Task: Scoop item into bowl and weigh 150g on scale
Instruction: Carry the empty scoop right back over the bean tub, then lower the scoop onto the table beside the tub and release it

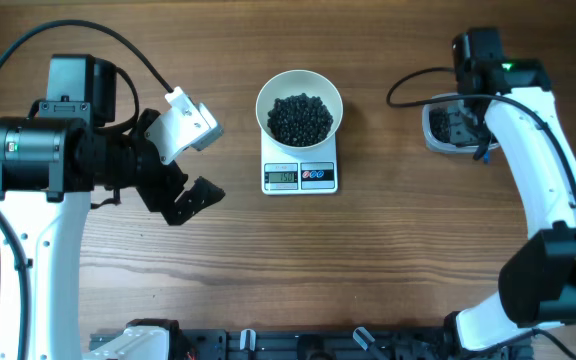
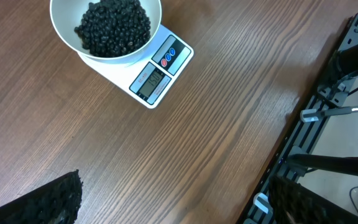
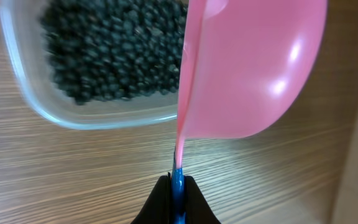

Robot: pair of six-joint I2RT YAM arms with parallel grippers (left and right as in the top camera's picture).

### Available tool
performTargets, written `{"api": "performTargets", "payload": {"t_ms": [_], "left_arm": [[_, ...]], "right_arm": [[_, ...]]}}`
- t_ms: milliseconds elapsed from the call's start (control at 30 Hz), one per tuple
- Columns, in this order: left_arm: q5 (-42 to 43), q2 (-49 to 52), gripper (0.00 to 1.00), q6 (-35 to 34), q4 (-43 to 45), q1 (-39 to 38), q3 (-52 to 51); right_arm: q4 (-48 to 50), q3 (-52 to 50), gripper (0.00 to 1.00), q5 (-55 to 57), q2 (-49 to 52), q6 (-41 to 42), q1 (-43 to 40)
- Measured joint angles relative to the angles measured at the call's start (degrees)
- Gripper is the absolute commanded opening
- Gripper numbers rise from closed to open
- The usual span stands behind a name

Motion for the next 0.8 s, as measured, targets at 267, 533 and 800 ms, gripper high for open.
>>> {"api": "performTargets", "payload": {"t_ms": [267, 533, 800], "left_arm": [[0.00, 0.00, 1.00, 0.00, 0.00, 0.00, 0.00], [0.00, 0.00, 1.00, 0.00, 0.00, 0.00, 0.00], [-0.02, 0.00, 1.00, 0.00, 0.02, 0.00, 0.00]], "right_arm": [[-4.07, 5.97, 0.04, -17.77, -11.21, 6.49, -5.68], [-13.44, 7.17, 0.05, -35.78, -25.73, 16.70, -11.43], [-16.02, 1.05, 0.04, -40.63, -31.04, 25.66, -11.43]]}}
